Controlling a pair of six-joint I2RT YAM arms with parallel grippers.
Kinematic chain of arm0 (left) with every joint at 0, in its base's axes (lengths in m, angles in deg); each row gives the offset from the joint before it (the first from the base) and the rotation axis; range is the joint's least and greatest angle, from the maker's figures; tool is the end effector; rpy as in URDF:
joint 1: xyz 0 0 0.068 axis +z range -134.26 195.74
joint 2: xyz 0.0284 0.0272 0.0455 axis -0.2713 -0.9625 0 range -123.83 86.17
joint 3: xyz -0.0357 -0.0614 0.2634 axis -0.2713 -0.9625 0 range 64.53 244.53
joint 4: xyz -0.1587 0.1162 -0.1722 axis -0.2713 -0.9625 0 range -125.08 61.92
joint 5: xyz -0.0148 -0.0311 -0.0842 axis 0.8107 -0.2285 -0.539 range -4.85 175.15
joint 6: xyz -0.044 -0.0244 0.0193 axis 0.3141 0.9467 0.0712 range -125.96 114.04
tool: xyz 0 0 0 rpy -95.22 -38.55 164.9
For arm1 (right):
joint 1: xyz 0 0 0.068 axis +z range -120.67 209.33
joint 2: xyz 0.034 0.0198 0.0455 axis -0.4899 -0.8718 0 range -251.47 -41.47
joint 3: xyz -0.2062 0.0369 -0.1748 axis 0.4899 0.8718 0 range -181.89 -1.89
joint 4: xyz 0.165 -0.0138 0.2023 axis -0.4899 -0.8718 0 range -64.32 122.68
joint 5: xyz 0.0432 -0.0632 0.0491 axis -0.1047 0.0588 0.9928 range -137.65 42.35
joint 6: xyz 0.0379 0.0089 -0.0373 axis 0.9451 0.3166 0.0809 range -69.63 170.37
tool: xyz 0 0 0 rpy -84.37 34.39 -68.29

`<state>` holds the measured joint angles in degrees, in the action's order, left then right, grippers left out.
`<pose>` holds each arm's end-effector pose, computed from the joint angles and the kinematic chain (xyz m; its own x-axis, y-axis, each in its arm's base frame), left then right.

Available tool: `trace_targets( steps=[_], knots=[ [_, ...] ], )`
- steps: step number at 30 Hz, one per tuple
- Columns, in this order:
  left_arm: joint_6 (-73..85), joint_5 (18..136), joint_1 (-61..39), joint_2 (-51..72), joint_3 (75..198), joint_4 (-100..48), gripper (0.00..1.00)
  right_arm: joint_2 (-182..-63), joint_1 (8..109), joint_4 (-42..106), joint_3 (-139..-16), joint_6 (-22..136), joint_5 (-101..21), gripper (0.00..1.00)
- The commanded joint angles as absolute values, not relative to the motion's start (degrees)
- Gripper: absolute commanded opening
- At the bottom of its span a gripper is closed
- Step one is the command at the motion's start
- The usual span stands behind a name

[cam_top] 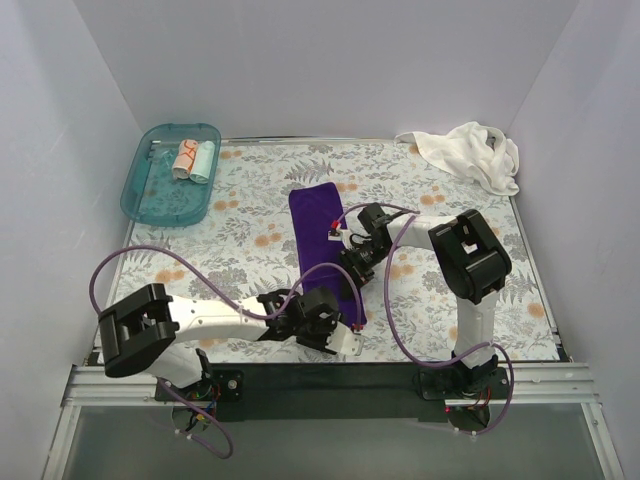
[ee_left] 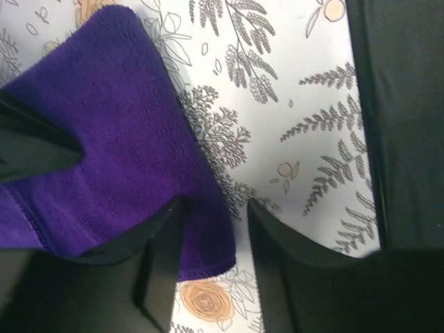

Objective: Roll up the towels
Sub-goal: Roll the towel

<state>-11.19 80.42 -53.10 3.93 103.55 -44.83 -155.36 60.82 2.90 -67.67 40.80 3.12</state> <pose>0.0906 -0.2423 0.1562 -0.2251 0.8333 -0.5049 0.9689 0.2462 -0.0255 0.2887 0.2091 0.1181 -0.7442 -0.5791 -0.3328 -0.6010 0.3633 0.7119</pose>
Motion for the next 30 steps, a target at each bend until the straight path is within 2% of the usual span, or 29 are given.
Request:
trace_targets(
  steps=[1,2,4,5,6,14,17,21,25,30],
  knots=[
    [-10.2,81.5,-53.4,2.0,103.9,-42.0,0.36,-156.3,61.0,4.8,-66.1,39.9,1.4,0.19],
    [-10.2,81.4,-53.4,1.4,103.9,-42.1,0.27,-156.2,61.1,4.7,-66.0,39.6,1.4,0.19],
    [-10.4,78.3,-53.4,0.1,105.4,-46.1,0.16,-155.6,61.0,4.9,-64.8,39.3,1.6,0.19],
    [-10.4,76.8,-53.4,-0.4,106.3,-48.0,0.04,-154.4,61.1,5.3,-64.0,38.8,1.9,0.19],
    [-9.9,75.4,-53.4,-0.8,106.9,-50.8,0.0,-153.7,61.1,5.6,-63.2,38.6,2.0,0.2],
    [-8.4,59.9,-50.3,-0.6,109.3,-57.6,0.0,-148.4,61.9,6.5,-58.4,37.5,2.5,0.2],
    [-7.8,52.5,-45.7,-0.4,112.5,-60.0,0.0,-145.2,61.9,5.3,-59.6,37.4,2.6,0.23],
    [-9.7,44.2,-40.8,-2.0,118.3,-66.6,0.0,-142.3,61.5,2.9,-63.8,36.8,2.2,0.31],
    [-10.1,40.9,-39.0,-2.2,120.6,-68.7,0.0,-141.7,60.9,2.7,-65.9,37.6,0.3,0.33],
    [-8.3,37.3,-34.1,-3.4,123.1,-69.4,0.0,-146.8,60.8,3.6,-66.0,37.4,-2.2,0.33]
  ],
)
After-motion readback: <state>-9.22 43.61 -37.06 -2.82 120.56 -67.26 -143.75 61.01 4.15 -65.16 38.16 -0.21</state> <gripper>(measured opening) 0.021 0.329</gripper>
